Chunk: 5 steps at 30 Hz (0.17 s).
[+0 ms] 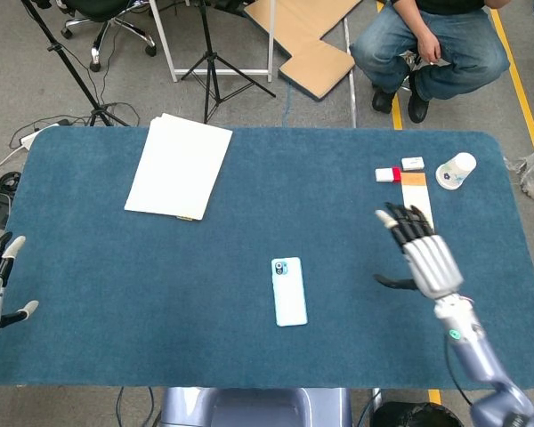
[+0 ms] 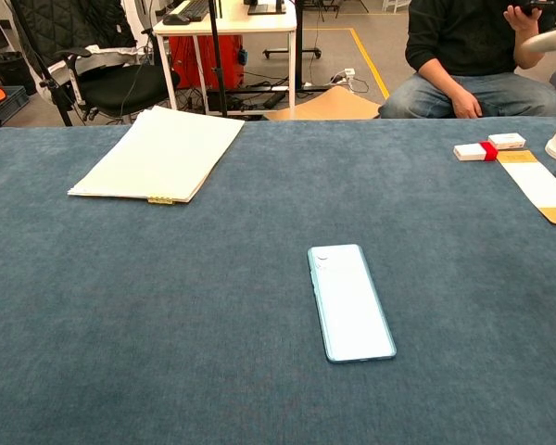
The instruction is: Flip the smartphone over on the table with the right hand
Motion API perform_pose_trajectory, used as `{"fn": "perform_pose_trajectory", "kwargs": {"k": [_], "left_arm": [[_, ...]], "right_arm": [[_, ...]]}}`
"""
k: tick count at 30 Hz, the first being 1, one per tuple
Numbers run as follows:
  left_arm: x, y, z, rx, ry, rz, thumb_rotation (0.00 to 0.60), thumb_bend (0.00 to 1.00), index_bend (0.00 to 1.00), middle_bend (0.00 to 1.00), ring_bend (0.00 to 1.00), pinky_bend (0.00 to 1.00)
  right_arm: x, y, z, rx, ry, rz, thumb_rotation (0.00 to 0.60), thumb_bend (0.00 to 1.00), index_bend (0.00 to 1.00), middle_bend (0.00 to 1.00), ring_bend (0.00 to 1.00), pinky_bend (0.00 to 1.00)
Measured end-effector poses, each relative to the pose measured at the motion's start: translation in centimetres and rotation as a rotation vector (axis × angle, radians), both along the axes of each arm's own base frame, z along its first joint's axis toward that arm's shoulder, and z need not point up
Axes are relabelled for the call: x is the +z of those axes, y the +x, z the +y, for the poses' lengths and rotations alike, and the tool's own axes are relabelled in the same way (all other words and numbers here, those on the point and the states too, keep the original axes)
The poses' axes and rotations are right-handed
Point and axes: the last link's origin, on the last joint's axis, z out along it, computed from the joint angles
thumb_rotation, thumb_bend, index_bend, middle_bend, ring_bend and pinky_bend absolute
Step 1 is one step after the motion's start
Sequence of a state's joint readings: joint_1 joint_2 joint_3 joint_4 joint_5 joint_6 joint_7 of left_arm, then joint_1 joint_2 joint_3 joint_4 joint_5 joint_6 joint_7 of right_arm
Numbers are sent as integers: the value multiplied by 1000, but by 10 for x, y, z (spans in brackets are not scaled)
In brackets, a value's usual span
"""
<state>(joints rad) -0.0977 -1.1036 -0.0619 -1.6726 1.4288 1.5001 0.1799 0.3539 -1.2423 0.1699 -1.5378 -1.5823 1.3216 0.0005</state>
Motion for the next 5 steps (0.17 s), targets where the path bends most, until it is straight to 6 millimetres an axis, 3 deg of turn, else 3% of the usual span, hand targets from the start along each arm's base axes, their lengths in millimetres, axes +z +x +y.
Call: {"fn": "perform_pose_trajectory", "kwargs": {"k": [5], "left_arm": [[2,0,-2,-9,1,-10,600,0,0,0,0,0]], "right_arm": [[30,-27,35,-82,-77,119,600,0,0,0,0,0]]}}
